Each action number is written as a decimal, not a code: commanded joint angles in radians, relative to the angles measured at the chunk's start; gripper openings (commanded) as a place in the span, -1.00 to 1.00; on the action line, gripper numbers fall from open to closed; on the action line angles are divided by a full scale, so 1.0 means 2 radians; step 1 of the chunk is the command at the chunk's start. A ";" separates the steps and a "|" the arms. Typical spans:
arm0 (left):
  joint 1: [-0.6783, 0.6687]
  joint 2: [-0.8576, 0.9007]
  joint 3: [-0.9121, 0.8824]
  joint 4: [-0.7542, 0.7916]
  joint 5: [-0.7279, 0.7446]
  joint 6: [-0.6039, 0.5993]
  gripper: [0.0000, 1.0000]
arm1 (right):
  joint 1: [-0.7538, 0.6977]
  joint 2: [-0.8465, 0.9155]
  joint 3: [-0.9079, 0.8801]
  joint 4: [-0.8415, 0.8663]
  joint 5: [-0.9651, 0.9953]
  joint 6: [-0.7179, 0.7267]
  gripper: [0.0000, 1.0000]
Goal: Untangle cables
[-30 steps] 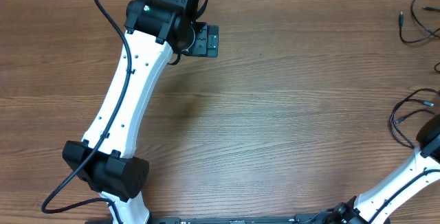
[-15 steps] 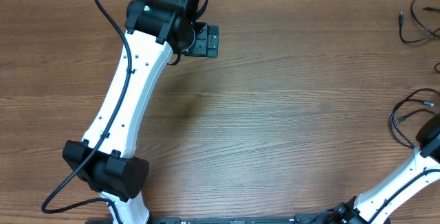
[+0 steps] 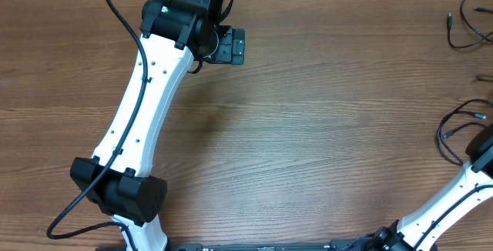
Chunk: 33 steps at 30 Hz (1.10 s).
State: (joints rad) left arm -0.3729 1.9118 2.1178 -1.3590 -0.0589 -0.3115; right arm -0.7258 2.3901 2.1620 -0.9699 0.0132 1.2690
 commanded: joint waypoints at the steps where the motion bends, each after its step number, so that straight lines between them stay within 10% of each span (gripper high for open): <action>1: -0.001 -0.001 -0.002 0.003 0.004 -0.003 1.00 | 0.004 -0.009 0.053 0.036 -0.277 -0.192 -0.92; 10: -0.001 -0.001 -0.002 0.003 0.004 -0.003 1.00 | 0.013 -0.036 0.183 0.049 -0.557 -0.329 -0.92; 21: -0.001 -0.001 -0.002 0.002 0.004 -0.003 0.99 | -0.047 -0.037 0.181 -0.106 -0.192 -0.372 -0.92; 33: -0.002 -0.001 -0.002 0.015 0.019 -0.009 1.00 | -0.067 -0.036 0.035 0.030 -0.036 -0.364 -0.92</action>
State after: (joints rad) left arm -0.3729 1.9118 2.1170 -1.3308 -0.0479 -0.3153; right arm -0.8677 2.3215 2.3520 -0.9688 -0.1291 0.5354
